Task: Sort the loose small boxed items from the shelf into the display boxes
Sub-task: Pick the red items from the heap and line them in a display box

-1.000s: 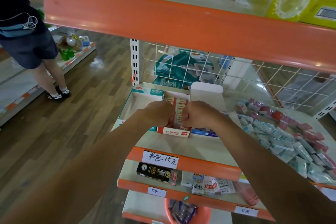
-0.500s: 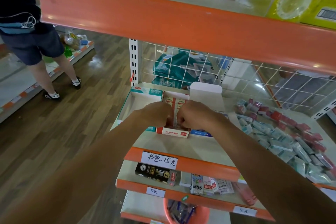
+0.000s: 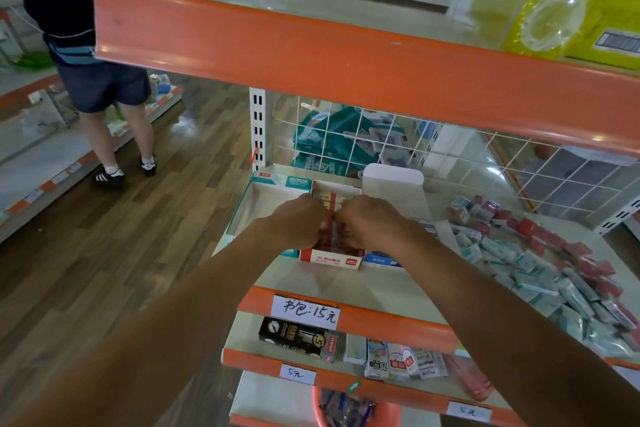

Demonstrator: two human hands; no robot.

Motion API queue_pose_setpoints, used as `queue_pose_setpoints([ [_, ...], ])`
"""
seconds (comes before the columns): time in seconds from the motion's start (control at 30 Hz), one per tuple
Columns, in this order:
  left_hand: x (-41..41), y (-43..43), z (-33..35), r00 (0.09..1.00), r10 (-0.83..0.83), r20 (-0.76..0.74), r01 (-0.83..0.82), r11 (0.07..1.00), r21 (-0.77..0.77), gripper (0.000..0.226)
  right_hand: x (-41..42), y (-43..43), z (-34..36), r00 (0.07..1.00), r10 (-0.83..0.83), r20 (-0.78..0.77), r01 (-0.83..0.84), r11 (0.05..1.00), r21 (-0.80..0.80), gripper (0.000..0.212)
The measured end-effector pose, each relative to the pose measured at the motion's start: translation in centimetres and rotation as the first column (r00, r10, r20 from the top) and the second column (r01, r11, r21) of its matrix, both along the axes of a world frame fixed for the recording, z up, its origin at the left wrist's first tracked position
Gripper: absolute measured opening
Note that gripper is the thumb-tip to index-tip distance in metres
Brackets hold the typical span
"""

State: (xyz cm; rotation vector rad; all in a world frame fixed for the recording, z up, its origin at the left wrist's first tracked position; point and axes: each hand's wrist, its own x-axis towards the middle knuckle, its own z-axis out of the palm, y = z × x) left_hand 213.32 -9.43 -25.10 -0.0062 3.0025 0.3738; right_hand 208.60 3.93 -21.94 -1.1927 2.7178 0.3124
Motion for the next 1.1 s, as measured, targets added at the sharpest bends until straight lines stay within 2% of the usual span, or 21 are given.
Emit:
queue_pose_setpoints([
  [0.1, -0.2, -0.1, 0.1, 0.999, -0.042, -0.023, 0.04, 0.996, -0.076, 0.037, 0.1, 0.3, 0.2, 0.989, 0.035, -0.145, -0.031, 0.999, 0.027, 0.036],
  [0.13, -0.2, -0.1, 0.1, 0.998, -0.055, -0.01, 0.053, 0.993, -0.102, 0.037, 0.1, 0.4, 0.3, 0.988, 0.019, -0.151, -0.013, 0.999, 0.045, 0.037],
  [0.3, -0.2, 0.2, 0.1, 0.998, -0.06, 0.023, 0.063, 0.989, -0.134, 0.035, -1.1, 0.9, -0.2, 0.991, -0.118, 0.058, 0.114, 0.992, 0.063, 0.035],
  [0.43, 0.0, 0.8, 0.2, 0.999, -0.049, -0.015, 0.047, 0.993, -0.107, 0.034, -2.0, 0.5, -1.0, 0.979, -0.176, 0.101, 0.175, 0.984, 0.02, 0.042],
  [0.53, 0.3, 0.8, 0.5, 0.998, -0.065, -0.003, 0.064, 0.987, -0.149, 0.038, -2.3, 0.8, -1.2, 0.979, -0.171, 0.11, 0.172, 0.985, -0.001, 0.041],
  [0.63, -0.1, 1.0, 1.3, 0.995, -0.085, -0.059, 0.072, 0.977, -0.2, 0.041, -2.1, 1.8, -1.2, 0.99, -0.12, 0.073, 0.127, 0.988, -0.089, 0.043],
  [0.77, -1.4, 2.3, 2.1, 0.976, -0.098, -0.194, 0.027, 0.94, -0.339, 0.044, -2.4, 4.8, -0.9, 0.983, -0.184, 0.018, 0.18, 0.935, -0.306, 0.049],
  [0.93, -3.3, 6.5, 2.8, 0.954, -0.078, -0.291, -0.018, 0.949, -0.315, 0.04, -3.6, 10.2, -1.2, 0.94, -0.328, -0.096, 0.282, 0.903, -0.323, 0.05],
  [1.1, -5.4, 11.3, 3.4, 0.954, -0.147, -0.26, 0.047, 0.933, -0.356, 0.046, -4.0, 15.4, -1.5, 0.901, -0.41, -0.145, 0.359, 0.889, -0.284, 0.052],
])
